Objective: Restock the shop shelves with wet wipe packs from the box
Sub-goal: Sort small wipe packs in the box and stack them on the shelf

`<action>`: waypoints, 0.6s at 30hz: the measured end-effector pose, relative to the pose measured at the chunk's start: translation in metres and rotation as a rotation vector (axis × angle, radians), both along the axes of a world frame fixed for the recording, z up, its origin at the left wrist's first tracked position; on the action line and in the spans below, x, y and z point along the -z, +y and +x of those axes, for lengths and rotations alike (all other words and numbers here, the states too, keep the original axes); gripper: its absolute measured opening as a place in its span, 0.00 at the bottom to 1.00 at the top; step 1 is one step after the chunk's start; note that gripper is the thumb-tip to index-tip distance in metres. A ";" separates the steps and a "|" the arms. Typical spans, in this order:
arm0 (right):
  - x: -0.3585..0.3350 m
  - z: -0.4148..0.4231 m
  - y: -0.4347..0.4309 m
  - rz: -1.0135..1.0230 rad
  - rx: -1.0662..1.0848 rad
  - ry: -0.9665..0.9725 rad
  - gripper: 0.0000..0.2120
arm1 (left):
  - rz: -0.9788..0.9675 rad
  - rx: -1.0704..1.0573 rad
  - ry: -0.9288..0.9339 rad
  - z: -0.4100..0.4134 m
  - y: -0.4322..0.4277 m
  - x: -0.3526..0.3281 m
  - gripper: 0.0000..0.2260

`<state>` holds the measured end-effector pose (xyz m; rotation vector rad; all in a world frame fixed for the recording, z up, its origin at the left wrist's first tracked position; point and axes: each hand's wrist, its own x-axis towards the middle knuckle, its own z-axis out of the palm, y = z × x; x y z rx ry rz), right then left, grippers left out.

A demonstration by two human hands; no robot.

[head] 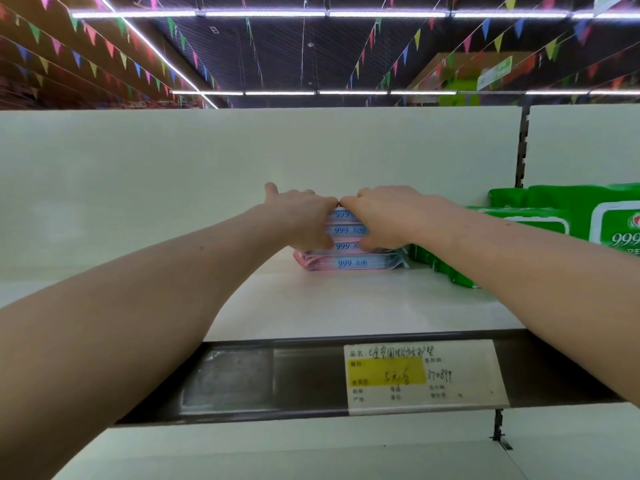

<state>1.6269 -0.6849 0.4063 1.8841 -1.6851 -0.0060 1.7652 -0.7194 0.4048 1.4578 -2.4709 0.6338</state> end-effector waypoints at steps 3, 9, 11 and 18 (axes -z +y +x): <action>0.000 0.005 0.001 -0.006 0.004 0.044 0.25 | -0.013 -0.022 -0.010 0.000 0.001 0.000 0.21; -0.021 0.017 0.010 0.070 0.023 0.035 0.29 | 0.032 -0.067 0.025 0.011 0.018 -0.015 0.22; -0.026 0.030 0.020 0.066 -0.011 0.034 0.29 | 0.018 -0.089 0.047 0.023 0.027 -0.017 0.24; -0.028 0.091 0.058 0.109 -0.177 -0.033 0.25 | 0.043 -0.312 0.110 0.085 0.072 -0.017 0.28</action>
